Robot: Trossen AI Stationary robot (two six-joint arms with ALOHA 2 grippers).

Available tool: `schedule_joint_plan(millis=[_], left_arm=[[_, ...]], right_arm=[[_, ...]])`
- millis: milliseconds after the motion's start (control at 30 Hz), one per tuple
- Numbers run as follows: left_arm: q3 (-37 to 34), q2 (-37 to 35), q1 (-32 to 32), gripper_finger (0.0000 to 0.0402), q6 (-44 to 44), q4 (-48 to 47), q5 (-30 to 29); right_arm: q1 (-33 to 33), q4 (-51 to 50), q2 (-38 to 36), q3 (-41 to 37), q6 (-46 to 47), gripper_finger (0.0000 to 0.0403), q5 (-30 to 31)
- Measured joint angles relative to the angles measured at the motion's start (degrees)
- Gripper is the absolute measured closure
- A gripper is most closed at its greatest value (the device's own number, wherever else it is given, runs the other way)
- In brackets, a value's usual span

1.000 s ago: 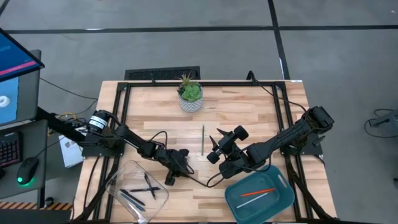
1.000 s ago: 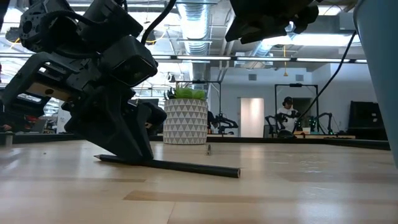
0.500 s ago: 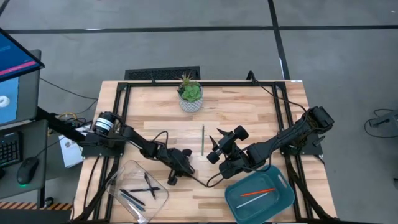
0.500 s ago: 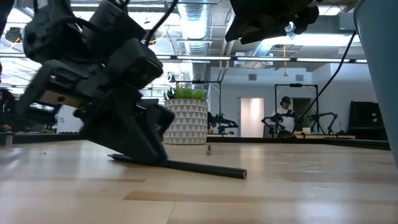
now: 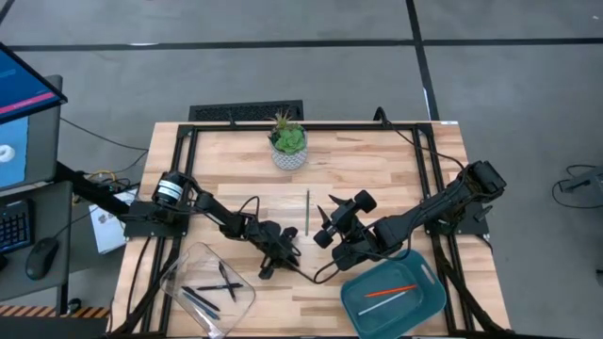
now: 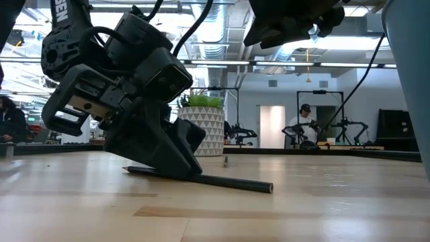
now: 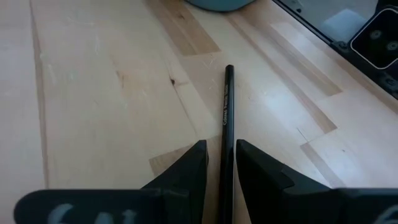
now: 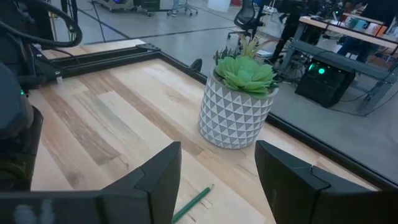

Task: Sort pens & pencils
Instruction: Put the black pencil into the blue bin

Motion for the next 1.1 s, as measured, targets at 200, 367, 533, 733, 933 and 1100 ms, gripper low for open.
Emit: schedule_joint_plan(millis=[200, 367, 533, 733, 933, 1100], left_arm=[[-0.02, 0.00, -0.02, 0.0319, 0.69, -0.11, 0.03], [-0.04, 0.00, -0.07, 0.0319, 0.67, -0.11, 0.04], [-0.07, 0.00, -0.09, 0.0319, 0.45, -0.17, -0.12], [-0.04, -0.07, -0.20, 0.0325, 1.42, -0.96, -1.41], [-0.04, -0.11, -0.19, 0.0356, 1.91, -1.23, -2.10], [-0.07, -0.13, -0.15, 0.0383, 2.74, -1.31, -1.88]], right_arm=[[0.00, -0.01, 0.00, 0.00, 0.02, 0.0175, -0.97], [0.00, -0.01, 0.00, 0.01, 0.02, 0.0175, -0.98], [0.00, -0.02, 0.00, 0.00, 0.02, 0.0175, -0.98], [0.00, -0.86, 0.00, 0.00, 0.01, 0.0175, -0.98], [0.00, -0.87, 0.00, 0.00, 0.00, 0.0175, -0.98], [0.00, -0.90, 0.00, 0.00, 0.00, 0.0175, -0.98]])
